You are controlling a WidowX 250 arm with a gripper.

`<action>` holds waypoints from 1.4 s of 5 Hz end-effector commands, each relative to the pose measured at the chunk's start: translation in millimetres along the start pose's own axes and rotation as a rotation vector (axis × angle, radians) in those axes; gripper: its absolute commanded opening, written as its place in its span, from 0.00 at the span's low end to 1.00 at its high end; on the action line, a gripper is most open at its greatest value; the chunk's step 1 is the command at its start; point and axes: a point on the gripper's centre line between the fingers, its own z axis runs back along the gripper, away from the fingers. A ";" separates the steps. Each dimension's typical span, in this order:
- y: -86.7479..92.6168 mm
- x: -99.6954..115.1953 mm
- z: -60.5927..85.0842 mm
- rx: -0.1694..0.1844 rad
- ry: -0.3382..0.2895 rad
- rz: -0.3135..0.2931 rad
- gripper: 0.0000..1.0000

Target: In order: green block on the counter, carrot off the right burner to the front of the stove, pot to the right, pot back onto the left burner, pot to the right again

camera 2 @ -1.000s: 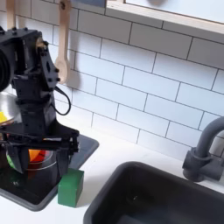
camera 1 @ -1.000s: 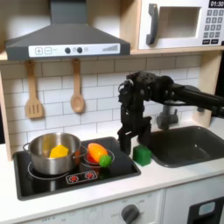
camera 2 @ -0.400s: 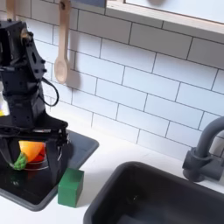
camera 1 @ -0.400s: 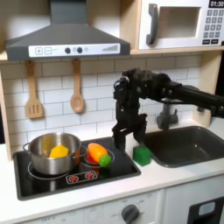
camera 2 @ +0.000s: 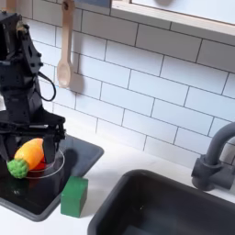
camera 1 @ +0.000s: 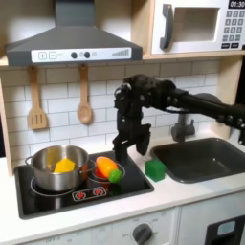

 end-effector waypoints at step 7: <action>33.4 23.6 -19.4 0.131 0.006 0.038 1.00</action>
